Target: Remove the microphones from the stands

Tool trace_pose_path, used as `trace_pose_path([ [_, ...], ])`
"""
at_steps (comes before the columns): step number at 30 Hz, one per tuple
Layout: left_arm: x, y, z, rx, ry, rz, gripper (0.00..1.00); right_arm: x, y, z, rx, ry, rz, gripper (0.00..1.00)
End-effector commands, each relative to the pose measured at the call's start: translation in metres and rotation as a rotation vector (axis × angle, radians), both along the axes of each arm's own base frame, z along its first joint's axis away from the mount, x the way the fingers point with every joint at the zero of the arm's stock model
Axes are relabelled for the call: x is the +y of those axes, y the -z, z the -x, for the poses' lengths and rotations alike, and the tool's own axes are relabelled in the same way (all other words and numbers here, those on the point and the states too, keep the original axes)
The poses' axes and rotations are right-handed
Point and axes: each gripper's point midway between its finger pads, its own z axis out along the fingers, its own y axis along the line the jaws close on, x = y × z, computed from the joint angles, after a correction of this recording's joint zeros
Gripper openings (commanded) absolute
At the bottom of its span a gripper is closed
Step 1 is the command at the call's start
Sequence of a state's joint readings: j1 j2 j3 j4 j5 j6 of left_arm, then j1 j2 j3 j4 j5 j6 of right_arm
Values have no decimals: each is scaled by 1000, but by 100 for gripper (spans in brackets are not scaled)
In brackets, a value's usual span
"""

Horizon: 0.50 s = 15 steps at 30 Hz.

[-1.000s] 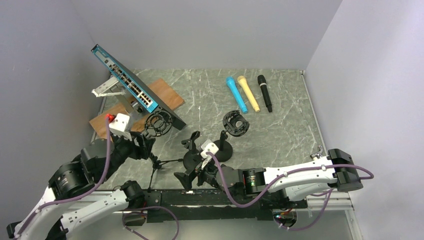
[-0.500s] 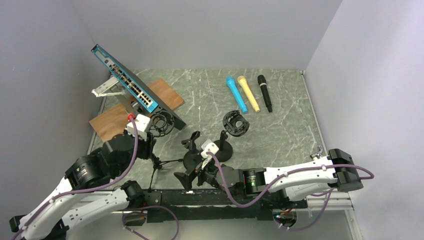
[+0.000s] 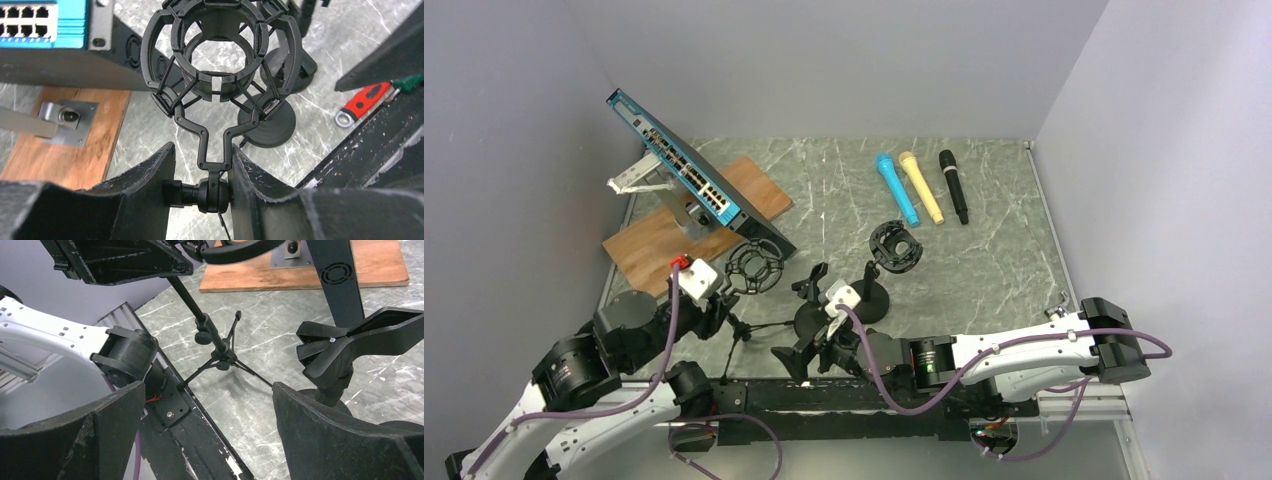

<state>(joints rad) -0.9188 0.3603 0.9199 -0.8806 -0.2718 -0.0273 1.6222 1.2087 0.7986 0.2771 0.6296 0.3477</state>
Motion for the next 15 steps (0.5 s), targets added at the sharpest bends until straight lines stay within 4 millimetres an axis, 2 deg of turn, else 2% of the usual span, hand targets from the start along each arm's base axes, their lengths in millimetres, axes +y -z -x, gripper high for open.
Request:
trace_pose_path([
  [1,-22,-9,8,-60,164,-14,4,2,-17,5,6,-23,-51,100],
  [5,-18,-1,-3,-36,83,-33,6,4,-17,6,9,-30,-53,100],
  [11,-18,26,-23,115,-77,-58,10,8,-17,7,8,-32,-36,100],
  [15,-7,37,-31,170,-190,-23,11,7,-18,8,8,-35,-43,100],
])
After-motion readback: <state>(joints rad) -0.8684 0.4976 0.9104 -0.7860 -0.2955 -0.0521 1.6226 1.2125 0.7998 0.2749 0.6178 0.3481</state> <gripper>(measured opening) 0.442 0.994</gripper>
